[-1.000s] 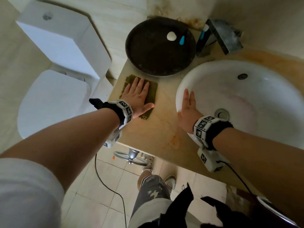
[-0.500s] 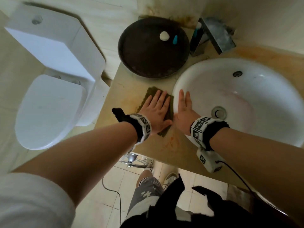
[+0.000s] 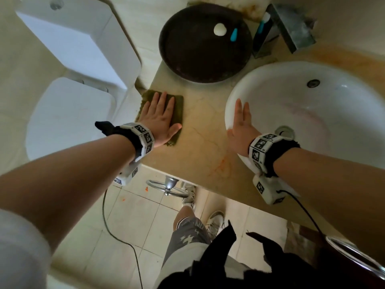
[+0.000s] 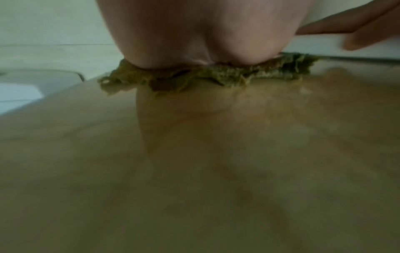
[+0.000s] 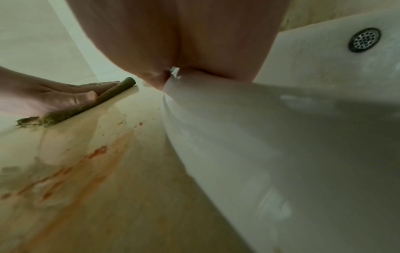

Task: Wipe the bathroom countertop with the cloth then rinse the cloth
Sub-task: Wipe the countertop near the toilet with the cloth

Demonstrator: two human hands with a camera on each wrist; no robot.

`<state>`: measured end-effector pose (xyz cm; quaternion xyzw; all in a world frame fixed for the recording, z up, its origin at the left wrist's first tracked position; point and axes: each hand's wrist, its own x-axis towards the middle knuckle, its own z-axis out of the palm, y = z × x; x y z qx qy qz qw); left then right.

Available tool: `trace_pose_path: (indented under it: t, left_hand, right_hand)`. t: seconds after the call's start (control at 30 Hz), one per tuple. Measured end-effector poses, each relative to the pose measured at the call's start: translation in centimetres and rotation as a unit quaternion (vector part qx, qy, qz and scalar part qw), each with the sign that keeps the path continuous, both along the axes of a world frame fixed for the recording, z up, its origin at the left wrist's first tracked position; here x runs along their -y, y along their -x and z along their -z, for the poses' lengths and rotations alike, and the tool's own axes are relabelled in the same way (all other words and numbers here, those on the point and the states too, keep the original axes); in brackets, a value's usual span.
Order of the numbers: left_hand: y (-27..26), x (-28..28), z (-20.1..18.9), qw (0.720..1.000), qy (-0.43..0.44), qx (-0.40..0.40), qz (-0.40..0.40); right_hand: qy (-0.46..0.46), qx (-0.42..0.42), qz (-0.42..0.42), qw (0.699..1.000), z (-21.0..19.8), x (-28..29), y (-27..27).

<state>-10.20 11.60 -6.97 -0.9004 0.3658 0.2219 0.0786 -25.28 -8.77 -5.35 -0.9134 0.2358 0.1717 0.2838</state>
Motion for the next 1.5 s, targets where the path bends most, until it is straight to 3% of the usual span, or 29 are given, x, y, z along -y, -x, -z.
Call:
trace_pose_path:
  t: [0.1, 0.23, 0.37, 0.43, 0.6, 0.77, 0.93, 1.2, 1.5]
  left_hand:
    - [1.7, 2.0, -0.1, 1.0, 0.014, 0.009, 0.002]
    - [5.9, 4.6, 0.2, 0.998, 0.026, 0.001, 0.063]
    - [9.8, 3.5, 0.7, 0.992, 0.024, 0.0, 0.127]
    - [8.8, 1.7, 0.5, 0.992, 0.026, 0.002, 0.121]
    - [2.8, -3.0, 0.6, 1.0, 0.018, 0.014, 0.016]
    - [-1.0, -1.2, 0.7, 0.998, 0.035, 0.015, -0.059]
    - [0.1, 1.9, 0.4, 0.999, 0.028, 0.012, -0.022]
    - [10.0, 3.7, 0.6, 0.994, 0.03, -0.006, 0.105]
    - [3.5, 4.5, 0.4, 0.998, 0.033, 0.005, 0.047]
  right_hand:
    - [-0.004, 0.004, 0.009, 1.0, 0.0, 0.0, -0.1]
    - [0.011, -0.016, -0.018, 1.0, -0.5, 0.0, 0.0]
    - [0.009, -0.01, -0.01, 1.0, -0.6, -0.1, 0.1]
    - [0.003, -0.018, 0.006, 1.0, -0.6, -0.4, -0.1]
    - [-0.005, -0.046, 0.032, 0.998, -0.7, -0.7, -0.4]
    - [0.015, -0.052, 0.023, 0.998, -0.7, -0.8, -0.4]
    - [0.015, -0.055, 0.011, 0.998, -0.7, -0.6, -0.3]
    - [0.003, -0.048, 0.032, 0.998, -1.1, -1.0, -0.4]
    - [0.006, -0.05, 0.035, 0.998, -0.7, -0.8, -0.5]
